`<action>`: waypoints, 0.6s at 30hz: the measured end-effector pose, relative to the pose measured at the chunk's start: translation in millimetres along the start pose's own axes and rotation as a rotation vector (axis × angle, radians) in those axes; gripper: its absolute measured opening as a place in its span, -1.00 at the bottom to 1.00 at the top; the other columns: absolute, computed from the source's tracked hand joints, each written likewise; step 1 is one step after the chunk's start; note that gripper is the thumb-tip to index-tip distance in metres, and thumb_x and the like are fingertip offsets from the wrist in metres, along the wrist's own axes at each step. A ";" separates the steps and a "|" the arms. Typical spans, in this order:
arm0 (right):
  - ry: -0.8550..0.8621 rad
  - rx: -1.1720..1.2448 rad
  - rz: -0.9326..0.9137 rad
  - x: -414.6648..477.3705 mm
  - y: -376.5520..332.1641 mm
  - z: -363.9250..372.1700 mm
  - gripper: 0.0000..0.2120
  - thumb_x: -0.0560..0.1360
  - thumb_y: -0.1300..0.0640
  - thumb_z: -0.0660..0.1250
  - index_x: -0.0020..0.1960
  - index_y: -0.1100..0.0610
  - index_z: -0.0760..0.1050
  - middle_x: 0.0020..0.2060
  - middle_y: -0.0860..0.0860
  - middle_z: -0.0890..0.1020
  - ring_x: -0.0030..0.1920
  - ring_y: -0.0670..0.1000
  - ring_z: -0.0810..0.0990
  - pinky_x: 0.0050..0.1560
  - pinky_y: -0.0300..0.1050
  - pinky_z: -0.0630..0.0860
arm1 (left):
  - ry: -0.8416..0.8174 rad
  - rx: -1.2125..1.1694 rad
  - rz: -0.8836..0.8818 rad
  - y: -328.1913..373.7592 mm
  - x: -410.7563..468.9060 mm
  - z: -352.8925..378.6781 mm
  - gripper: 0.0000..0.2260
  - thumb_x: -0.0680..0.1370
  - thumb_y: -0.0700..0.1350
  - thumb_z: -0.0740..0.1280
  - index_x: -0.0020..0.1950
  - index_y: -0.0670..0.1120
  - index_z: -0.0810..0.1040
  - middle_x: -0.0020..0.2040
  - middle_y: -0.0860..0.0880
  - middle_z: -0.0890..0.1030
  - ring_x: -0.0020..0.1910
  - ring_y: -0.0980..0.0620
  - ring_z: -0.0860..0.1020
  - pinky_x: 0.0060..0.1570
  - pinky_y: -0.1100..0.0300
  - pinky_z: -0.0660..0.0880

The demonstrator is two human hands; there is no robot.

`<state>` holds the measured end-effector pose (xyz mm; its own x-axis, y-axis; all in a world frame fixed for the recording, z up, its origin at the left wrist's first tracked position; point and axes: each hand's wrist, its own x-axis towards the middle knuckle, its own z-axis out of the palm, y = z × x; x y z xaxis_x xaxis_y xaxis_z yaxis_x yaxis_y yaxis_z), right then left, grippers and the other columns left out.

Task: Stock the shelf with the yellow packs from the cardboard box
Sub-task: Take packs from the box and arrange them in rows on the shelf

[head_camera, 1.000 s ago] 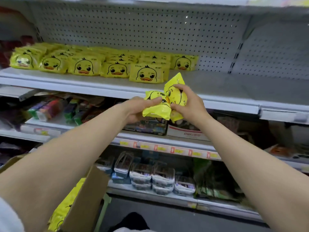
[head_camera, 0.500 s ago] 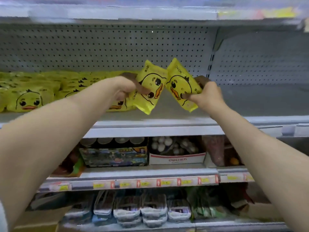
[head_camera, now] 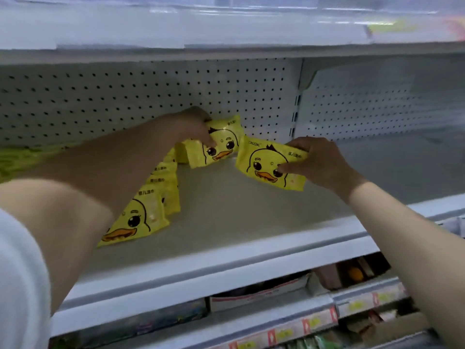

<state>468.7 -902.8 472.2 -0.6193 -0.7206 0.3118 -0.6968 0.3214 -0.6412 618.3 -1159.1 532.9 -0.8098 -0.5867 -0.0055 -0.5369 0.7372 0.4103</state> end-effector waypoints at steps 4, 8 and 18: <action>-0.023 -0.007 -0.001 19.9 9.4 5.9 -0.61 0.26 0.05 0.64 0.06 -0.02 0.66 -0.16 -0.18 0.68 -0.13 -0.20 0.63 -0.06 -0.21 0.57 | -0.043 0.165 -0.010 -13.0 28.0 12.3 -0.41 0.39 -0.08 0.55 0.37 -0.13 0.45 0.29 -0.16 0.52 0.25 -0.16 0.49 0.22 -0.01 0.47; -0.091 0.004 -0.024 33.7 14.0 10.3 -0.66 0.28 0.07 0.63 0.02 -0.03 0.66 -0.17 -0.16 0.69 -0.15 -0.19 0.65 -0.11 -0.24 0.56 | -0.031 0.276 0.042 -23.3 46.9 17.1 -0.36 0.38 -0.04 0.57 0.39 -0.09 0.41 0.32 -0.11 0.48 0.26 -0.12 0.46 0.06 0.14 0.39; -0.182 0.079 -0.046 52.0 13.8 21.0 -0.65 0.29 0.15 0.63 -0.07 -0.19 0.60 -0.19 -0.19 0.68 -0.24 -0.30 0.61 -0.30 -0.47 0.43 | 0.182 0.774 0.157 -26.2 38.4 30.8 -0.41 0.39 -0.04 0.53 0.34 -0.08 0.39 0.19 -0.16 0.47 0.17 -0.15 0.44 -0.05 0.05 0.41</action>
<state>434.5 -948.7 464.8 -0.5066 -0.8351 0.2146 -0.6882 0.2417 -0.6841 594.0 -1190.6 493.8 -0.8736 -0.4537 0.1758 -0.4862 0.7991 -0.3536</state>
